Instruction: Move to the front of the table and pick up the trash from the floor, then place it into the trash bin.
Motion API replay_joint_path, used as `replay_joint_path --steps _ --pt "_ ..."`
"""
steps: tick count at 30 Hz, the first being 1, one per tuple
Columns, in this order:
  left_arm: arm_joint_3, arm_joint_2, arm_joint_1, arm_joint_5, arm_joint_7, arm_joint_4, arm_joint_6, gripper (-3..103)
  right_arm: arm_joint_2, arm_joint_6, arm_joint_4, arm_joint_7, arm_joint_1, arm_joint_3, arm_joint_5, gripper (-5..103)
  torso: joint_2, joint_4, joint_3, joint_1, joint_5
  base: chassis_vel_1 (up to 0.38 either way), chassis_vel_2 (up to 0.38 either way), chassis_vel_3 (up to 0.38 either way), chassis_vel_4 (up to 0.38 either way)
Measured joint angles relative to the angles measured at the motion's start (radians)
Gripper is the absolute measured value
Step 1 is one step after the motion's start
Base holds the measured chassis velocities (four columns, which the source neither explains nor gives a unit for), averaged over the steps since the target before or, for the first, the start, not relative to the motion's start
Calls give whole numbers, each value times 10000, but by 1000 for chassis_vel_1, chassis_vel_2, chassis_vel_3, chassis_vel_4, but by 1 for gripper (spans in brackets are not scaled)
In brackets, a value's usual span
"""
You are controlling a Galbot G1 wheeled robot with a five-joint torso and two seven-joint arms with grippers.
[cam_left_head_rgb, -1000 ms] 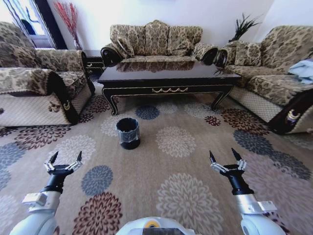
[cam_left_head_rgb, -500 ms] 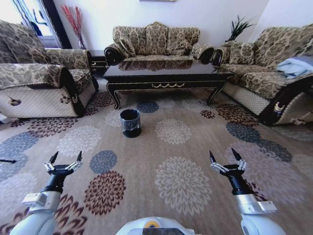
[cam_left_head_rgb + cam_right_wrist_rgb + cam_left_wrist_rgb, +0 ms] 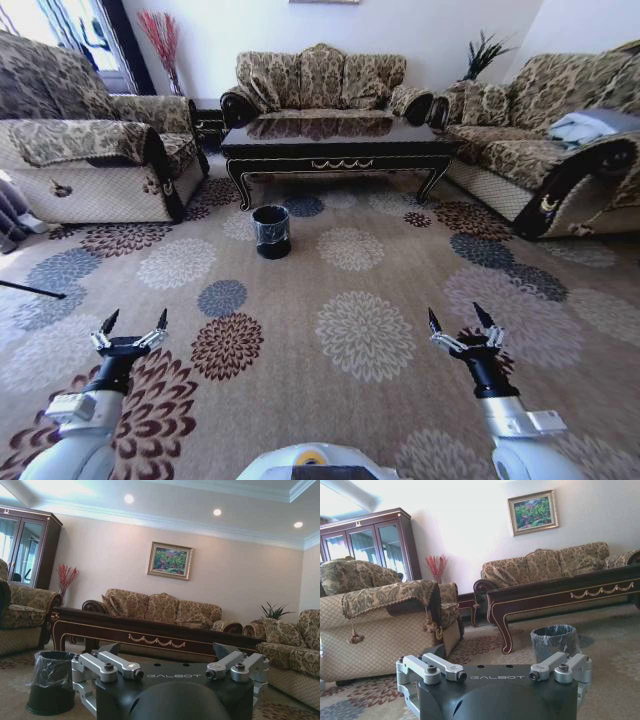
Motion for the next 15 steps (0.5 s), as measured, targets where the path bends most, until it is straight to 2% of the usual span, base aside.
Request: replay_joint_path --steps 15 --pt "0 0 0 0 0 0 0 100 0 0 0 0 0 0 0 100 -1 -1 1 2 2 184 -190 -193 189"
